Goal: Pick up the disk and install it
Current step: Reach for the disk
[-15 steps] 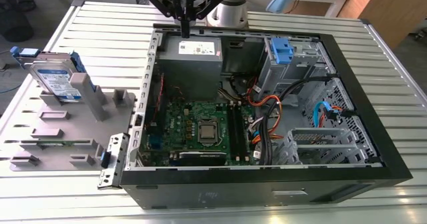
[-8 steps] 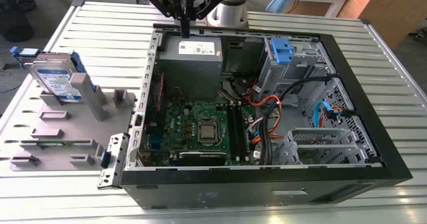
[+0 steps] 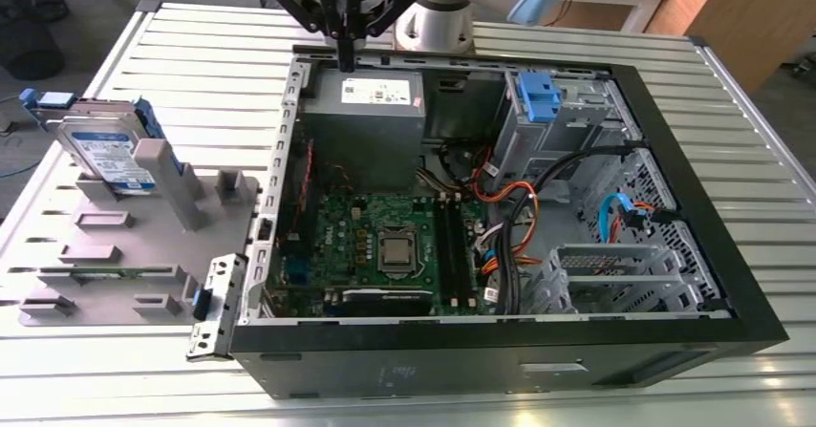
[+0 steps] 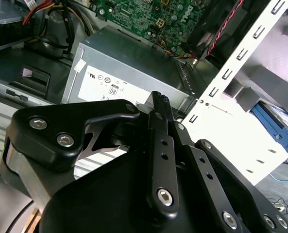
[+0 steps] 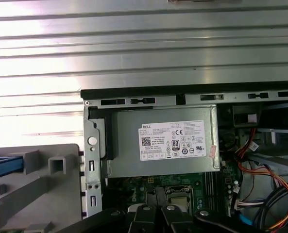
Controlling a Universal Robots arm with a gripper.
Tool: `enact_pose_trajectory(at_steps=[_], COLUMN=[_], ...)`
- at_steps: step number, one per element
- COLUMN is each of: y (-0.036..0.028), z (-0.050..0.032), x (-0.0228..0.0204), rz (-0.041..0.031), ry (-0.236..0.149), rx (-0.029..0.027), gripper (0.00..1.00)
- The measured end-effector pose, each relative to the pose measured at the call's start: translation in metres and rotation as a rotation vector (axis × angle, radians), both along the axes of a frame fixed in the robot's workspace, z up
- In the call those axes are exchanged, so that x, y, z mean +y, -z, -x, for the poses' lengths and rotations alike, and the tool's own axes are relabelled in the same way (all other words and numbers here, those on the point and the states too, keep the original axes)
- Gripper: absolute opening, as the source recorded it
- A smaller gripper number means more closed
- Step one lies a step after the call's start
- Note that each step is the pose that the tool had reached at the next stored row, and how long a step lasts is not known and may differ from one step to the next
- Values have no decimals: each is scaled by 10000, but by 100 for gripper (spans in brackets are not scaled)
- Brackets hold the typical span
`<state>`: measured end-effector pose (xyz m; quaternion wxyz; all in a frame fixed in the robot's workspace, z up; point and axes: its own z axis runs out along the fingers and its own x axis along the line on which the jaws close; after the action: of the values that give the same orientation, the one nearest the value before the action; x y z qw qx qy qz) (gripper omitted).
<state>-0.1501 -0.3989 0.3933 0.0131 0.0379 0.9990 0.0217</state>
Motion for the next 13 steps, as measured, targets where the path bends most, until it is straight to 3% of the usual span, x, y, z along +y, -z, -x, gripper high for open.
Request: enact_pose_trajectory(at_steps=[13], y=[0], z=[43], x=[0], rz=[0], ry=[-1], rx=[0], gripper=[11])
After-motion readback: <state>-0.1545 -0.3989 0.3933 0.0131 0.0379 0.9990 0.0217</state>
